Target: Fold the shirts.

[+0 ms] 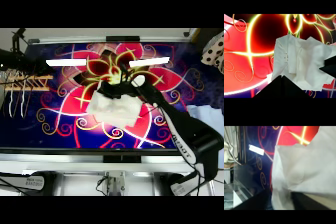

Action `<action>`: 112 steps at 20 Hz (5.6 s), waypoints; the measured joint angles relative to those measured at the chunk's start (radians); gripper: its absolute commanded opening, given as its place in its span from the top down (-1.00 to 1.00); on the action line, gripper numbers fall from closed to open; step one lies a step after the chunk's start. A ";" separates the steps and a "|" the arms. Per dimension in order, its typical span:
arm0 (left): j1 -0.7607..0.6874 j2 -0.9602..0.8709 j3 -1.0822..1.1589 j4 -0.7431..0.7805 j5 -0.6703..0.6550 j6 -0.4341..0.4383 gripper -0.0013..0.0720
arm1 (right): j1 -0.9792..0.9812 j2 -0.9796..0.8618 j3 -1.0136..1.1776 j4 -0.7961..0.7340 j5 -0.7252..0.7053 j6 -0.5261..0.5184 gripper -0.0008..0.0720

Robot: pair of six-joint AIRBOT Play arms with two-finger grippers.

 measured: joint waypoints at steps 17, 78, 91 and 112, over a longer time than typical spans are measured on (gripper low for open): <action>-0.004 0.000 -0.016 0.001 0.012 0.004 0.89 | -0.429 0.179 -0.223 -0.560 0.479 0.171 -0.88; -0.004 0.000 -0.016 0.001 -0.038 0.022 0.89 | -1.445 0.475 0.007 -1.041 1.011 0.029 0.83; -0.004 0.000 -0.016 0.001 -0.040 0.019 0.89 | -1.537 0.563 -0.346 -1.062 0.872 0.068 -0.68; -0.309 0.033 -0.130 0.590 -0.096 -0.304 -0.55 | -0.375 0.242 0.250 -0.948 0.774 0.273 -0.68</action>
